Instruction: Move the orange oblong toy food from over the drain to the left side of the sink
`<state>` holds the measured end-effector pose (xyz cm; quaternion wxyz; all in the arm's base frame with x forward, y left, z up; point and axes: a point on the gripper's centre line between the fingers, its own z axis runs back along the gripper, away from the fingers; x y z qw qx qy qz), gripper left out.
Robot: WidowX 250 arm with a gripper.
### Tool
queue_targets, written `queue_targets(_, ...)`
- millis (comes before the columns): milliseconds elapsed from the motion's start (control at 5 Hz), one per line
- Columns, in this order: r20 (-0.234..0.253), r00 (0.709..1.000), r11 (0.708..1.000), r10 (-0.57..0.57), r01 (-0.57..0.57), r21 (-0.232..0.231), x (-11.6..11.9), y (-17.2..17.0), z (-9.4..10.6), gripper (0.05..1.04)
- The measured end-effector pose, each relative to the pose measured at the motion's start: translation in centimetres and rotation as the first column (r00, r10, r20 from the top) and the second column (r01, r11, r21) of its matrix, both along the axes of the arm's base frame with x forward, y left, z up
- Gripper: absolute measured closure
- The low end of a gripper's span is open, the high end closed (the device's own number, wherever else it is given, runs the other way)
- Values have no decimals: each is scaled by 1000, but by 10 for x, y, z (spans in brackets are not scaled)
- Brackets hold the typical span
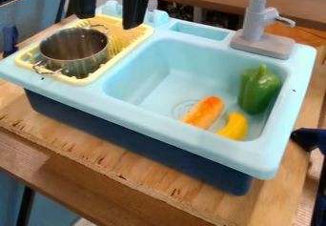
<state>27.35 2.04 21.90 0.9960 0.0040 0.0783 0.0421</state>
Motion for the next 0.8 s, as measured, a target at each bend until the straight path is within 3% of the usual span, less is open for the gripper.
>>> queue_targets(200,-29,1000,1000,-3,3,0,2,-1,-11,83)
queue_targets(400,93,983,987,-160,155,51,22,-44,-16,83)
queue_targets(600,116,929,926,-352,328,187,33,-74,-23,83)
queue_targets(800,201,887,905,-415,379,196,39,-97,-27,83)
